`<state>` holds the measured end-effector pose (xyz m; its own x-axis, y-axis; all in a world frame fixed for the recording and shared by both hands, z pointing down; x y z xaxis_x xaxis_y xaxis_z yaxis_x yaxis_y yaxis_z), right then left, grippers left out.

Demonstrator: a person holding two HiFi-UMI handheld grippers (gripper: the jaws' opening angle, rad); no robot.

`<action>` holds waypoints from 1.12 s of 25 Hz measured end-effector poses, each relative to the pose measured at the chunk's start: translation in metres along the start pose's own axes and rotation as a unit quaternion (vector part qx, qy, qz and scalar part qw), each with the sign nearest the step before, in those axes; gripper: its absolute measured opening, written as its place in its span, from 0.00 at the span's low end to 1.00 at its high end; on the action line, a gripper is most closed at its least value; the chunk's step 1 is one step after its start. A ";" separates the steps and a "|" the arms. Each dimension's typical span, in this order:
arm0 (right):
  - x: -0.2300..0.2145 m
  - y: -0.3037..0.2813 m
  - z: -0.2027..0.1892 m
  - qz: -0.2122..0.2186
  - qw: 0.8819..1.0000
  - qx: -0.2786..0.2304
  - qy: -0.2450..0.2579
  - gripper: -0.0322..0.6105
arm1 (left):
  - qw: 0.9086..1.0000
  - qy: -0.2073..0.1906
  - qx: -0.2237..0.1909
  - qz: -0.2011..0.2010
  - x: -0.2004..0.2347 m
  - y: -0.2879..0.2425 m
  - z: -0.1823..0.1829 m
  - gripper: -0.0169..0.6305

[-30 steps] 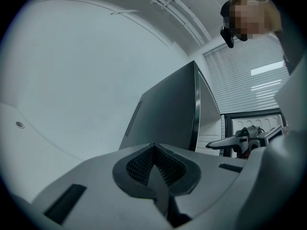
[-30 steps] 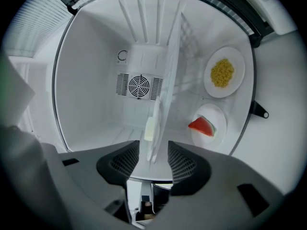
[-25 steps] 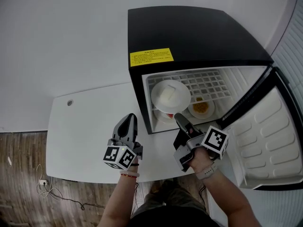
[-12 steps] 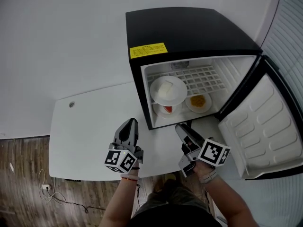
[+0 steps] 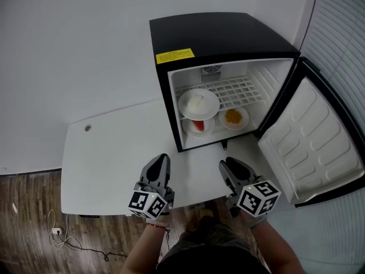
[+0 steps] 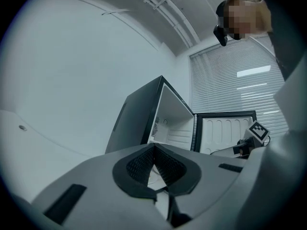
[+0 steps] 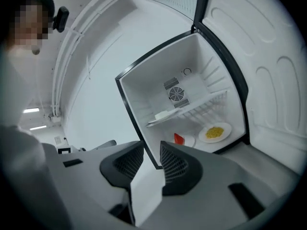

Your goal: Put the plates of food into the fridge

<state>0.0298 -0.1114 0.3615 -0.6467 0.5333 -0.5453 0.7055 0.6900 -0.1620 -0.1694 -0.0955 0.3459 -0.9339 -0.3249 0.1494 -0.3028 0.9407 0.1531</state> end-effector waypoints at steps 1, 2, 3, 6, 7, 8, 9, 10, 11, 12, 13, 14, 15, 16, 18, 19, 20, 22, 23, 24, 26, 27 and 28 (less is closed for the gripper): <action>0.001 0.006 -0.002 -0.003 1.000 -0.002 0.012 0.22 | 1.000 0.001 0.002 -0.004 -0.005 0.005 0.000 0.04; 0.003 0.011 -0.004 -0.006 1.000 -0.005 0.023 0.20 | 1.000 0.001 0.004 -0.007 -0.010 0.010 0.000 0.04; 0.003 0.017 -0.006 -0.009 0.999 -0.009 0.031 0.17 | 1.000 0.002 0.005 -0.010 -0.014 0.015 0.000 0.04; 0.003 0.032 -0.012 -0.021 0.999 -0.020 0.040 0.12 | 1.000 0.004 0.003 -0.021 -0.027 0.029 -0.003 0.04; 0.003 0.037 -0.015 -0.026 0.998 -0.022 0.045 0.11 | 1.000 0.006 0.003 -0.024 -0.031 0.033 -0.004 0.04; 0.003 0.042 -0.016 -0.030 0.998 -0.025 0.052 0.10 | 1.000 0.009 0.005 -0.026 -0.034 0.037 -0.003 0.04; 0.003 0.047 -0.018 -0.035 0.997 -0.027 0.058 0.10 | 1.000 0.012 0.006 -0.028 -0.038 0.041 -0.002 0.04; 0.003 0.052 -0.019 -0.039 0.997 -0.030 0.063 0.09 | 0.999 0.015 0.008 -0.030 -0.041 0.044 -0.003 0.04; 0.003 0.056 -0.020 -0.043 0.996 -0.033 0.068 0.08 | 0.999 0.017 0.008 -0.033 -0.044 0.046 -0.003 0.04; 0.003 0.061 -0.021 -0.046 0.996 -0.035 0.072 0.07 | 0.999 0.018 0.009 -0.036 -0.047 0.049 -0.003 0.04; 0.003 0.066 -0.023 -0.050 0.995 -0.037 0.075 0.06 | 0.999 0.019 0.008 -0.039 -0.051 0.052 -0.003 0.04; 0.003 0.070 -0.024 -0.053 0.995 -0.039 0.077 0.06 | 0.999 0.019 0.008 -0.041 -0.054 0.055 -0.003 0.04; 0.003 0.075 -0.026 -0.056 0.994 -0.041 0.080 0.06 | 0.999 0.019 0.007 -0.044 -0.057 0.058 -0.003 0.04; 0.003 0.079 -0.027 -0.058 0.994 -0.042 0.085 0.06 | 0.999 0.019 0.006 -0.046 -0.060 0.060 -0.002 0.04; 0.004 0.086 -0.031 -0.064 0.992 -0.041 0.096 0.06 | 0.999 0.020 0.005 -0.050 -0.067 0.066 -0.002 0.04; 0.004 0.089 -0.034 -0.067 0.992 -0.040 0.099 0.06 | 0.998 0.021 0.005 -0.051 -0.069 0.069 -0.003 0.04; 0.004 0.091 -0.036 -0.070 0.992 -0.040 0.099 0.06 | 0.998 0.023 0.006 -0.051 -0.072 0.073 -0.004 0.04; 0.005 0.095 -0.041 -0.074 0.992 -0.041 0.097 0.06 | 0.998 0.027 0.007 -0.051 -0.076 0.079 -0.006 0.04; 0.006 0.097 -0.044 -0.076 0.992 -0.042 0.097 0.06 | 0.998 0.029 0.008 -0.052 -0.078 0.082 -0.008 0.04; 0.007 0.099 -0.046 -0.078 0.991 -0.043 0.097 0.06 | 0.998 0.031 0.010 -0.053 -0.080 0.085 -0.009 0.04; 0.009 0.102 -0.049 -0.081 0.991 -0.046 0.098 0.06 | 0.998 0.033 0.013 -0.057 -0.082 0.088 -0.012 0.04; 0.009 0.103 -0.049 -0.083 0.991 -0.048 0.098 0.06 | 0.998 0.034 0.014 -0.059 -0.083 0.089 -0.012 0.04; 0.010 0.104 -0.049 -0.084 0.990 -0.050 0.098 0.06 | 0.998 0.035 0.014 -0.059 -0.083 0.090 -0.013 0.04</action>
<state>0.0824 -0.0107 0.3797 -0.8033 0.4843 -0.3467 0.5570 0.8170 -0.1492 -0.1171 0.0148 0.3598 -0.8759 -0.4391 0.1998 -0.4165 0.8973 0.1459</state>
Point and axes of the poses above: the fingertips, and each gripper's own axes: y backward along the fingers, x to its left, z out of its top, the point moved 1 cm from there along y, backward along the fingers, and after that the axes turned 7 degrees about -y, right-handed, at the moved point
